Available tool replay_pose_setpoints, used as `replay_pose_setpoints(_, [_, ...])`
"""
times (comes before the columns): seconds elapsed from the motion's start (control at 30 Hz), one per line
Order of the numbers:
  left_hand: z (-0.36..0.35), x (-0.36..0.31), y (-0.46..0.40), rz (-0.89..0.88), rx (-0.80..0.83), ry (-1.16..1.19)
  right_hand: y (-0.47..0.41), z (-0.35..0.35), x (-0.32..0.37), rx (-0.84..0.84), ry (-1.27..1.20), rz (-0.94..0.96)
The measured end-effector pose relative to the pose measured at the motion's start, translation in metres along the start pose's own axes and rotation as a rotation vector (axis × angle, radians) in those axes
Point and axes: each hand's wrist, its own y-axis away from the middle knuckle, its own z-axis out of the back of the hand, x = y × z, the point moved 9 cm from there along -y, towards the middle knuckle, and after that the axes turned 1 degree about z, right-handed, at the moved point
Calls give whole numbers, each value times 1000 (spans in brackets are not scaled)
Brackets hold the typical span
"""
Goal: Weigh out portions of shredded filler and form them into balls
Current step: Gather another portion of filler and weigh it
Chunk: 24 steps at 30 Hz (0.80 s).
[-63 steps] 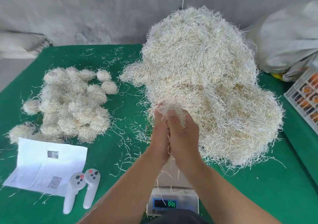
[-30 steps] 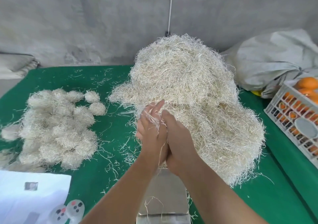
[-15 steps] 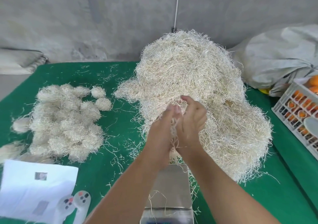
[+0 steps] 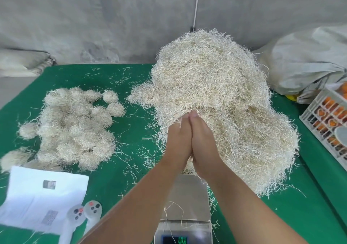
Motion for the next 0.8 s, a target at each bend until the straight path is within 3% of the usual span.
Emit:
replay_pose_setpoints(0.17, [6,4,3,20,-54,106,2,-3,-10,62,-159,-106])
replay_pose_setpoints(0.3, [22,-8,-5,-76,-174,-142,0,1,-1,-53,-89,-17])
replay_pose_setpoints(0.37, [11,3,-3,-50,-26,-82,0,5,-3,-97,-101,-8])
replay_pose_setpoints(0.47, [-10,28,10,185,205,183,-2,11,-5,-92,-85,-12])
replay_pose_setpoints(0.6, [-15,43,21,304,130,180,-17,18,-8,-89,-18,52])
replay_pose_setpoints(0.73, [-15,50,22,394,136,308,-14,17,9,-91,324,404])
replay_pose_setpoints(0.8, [-11,48,19,394,120,311,-14,19,9,-128,549,459])
